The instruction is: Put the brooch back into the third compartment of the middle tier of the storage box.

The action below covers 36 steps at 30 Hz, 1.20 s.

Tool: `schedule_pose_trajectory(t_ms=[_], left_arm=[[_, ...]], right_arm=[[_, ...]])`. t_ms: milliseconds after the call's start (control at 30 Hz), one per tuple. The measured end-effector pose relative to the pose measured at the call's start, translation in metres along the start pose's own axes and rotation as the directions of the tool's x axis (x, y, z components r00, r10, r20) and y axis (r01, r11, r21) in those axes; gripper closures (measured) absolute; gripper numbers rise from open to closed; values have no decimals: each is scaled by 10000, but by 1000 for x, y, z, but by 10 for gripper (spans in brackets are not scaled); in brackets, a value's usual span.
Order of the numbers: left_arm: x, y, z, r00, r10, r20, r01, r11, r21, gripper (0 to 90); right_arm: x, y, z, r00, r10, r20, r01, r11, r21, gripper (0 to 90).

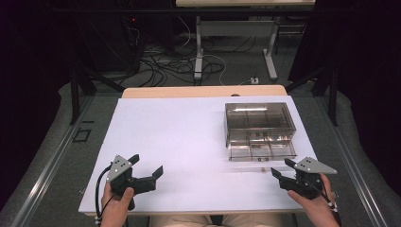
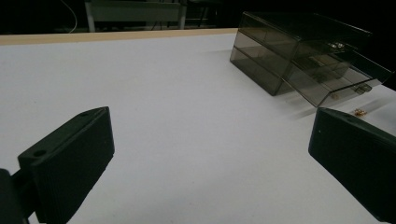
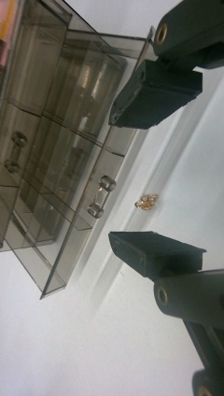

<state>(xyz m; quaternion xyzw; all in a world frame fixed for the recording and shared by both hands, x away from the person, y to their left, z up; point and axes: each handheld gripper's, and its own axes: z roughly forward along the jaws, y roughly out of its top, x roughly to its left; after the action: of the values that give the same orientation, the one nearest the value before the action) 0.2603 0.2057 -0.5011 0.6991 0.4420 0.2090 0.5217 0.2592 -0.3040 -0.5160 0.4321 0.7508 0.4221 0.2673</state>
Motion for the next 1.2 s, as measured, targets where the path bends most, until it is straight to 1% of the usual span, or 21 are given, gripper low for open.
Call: schedule_pose_trajectory(t_ms=[33, 67, 100, 133, 167, 200, 267, 300, 333, 367, 467, 533, 567, 733, 767, 867, 967, 1000, 1033, 1100, 1200], left_arm=[[0, 0, 0, 10000, 19, -6, -19, 10000, -2, 4], [-1, 0, 1, 10000, 44, 4, -44, 10000, -9, 4], [-1, 0, 1, 10000, 48, 6, -48, 10000, -21, 4], [-1, 0, 1, 10000, -38, 25, 37, 10000, 23, 4], [-1, 0, 1, 10000, -38, 25, 37, 10000, 23, 4], [-1, 0, 2, 10000, -40, 31, 40, 10000, 51, 4], [-1, 0, 2, 10000, -43, 37, 43, 10000, 51, 4], [-1, 0, 2, 10000, -55, 46, 55, 10000, 41, 4], [-1, 0, 2, 10000, 1, 35, -1, 10000, 50, 4], [-1, 0, 2, 10000, 1, 35, -1, 10000, 50, 4], [-1, 0, 3, 10000, -17, 6, 17, 10000, -24, 4], [-1, 0, 3, 10000, -21, 16, 21, 10000, -25, 4], [-1, 0, 3, 10000, -21, 16, 21, 10000, -25, 4], [-1, 0, 3, 10000, -20, 7, 20, 10000, -14, 4], [-1, 0, 3, 10000, -29, 10, 29, 10000, 13, 4], [-1, 0, 3, 10000, 47, -10, -47, 10000, 54, 4], [-2, -1, 4, 10000, -69, 20, 69, 9999, 78, 4], [-2, -1, 4, 10000, -66, 23, 66, 9999, 88, 4], [-2, -1, 4, 10000, -65, 32, 65, 10000, 76, 4], [-2, -1, 4, 10000, 20, 24, -20, 10000, 82, 4], [-2, -1, 4, 10000, -57, 34, 56, 9999, 86, 4]], right_arm=[[1, 0, 0, 10000, -23, -6, 24, 9996, 265, 377], [2, 0, 1, 9999, 141, 11, -141, 9993, 352, 377], [2, 0, 1, 9999, 141, 11, -141, 9993, 352, 377], [3, 0, 3, 9996, 254, -118, -246, 9978, 617, 376], [3, 0, 3, 9996, 254, -118, -246, 9978, 617, 376], [3, -1, 4, 9997, 213, -143, -198, 9953, 951, 367], [3, -2, 5, 9996, 190, -210, -167, 9940, 1083, 365], [3, -2, 7, 9996, 130, -236, -97, 9910, 1336, 363], [4, -2, 8, 9994, 194, -274, -153, 9896, 1428, 363], [4, -2, 9, 9995, 129, -284, -84, 9883, 1521, 364], [5, -2, 12, 9995, 50, -298, -1, 9866, 1632, 373], [6, -1, 16, 9990, -19, -447, 102, 9824, 1867, 396], [7, -1, 18, 9990, -15, -447, 96, 9832, 1820, 401], [9, 0, 27, 9985, -180, -519, 281, 9789, 2026, 411], [9, 1, 28, 9983, -163, -555, 279, 9761, 2157, 412], [10, 2, 31, 9981, -177, -592, 302, 9757, 2168, 415], [11, 4, 35, 9979, -371, -529, 480, 9736, 2230, 424], [11, 5, 37, 9978, -370, -548, 485, 9730, 2255, 437], [12, 6, 40, 9977, -376, -566, 502, 9694, 2405, 472], [13, 7, 42, 9979, -311, -571, 445, 9667, 2522, 491], [14, 10, 44, 9975, -455, -535, 579, 9635, 2614, 512]])
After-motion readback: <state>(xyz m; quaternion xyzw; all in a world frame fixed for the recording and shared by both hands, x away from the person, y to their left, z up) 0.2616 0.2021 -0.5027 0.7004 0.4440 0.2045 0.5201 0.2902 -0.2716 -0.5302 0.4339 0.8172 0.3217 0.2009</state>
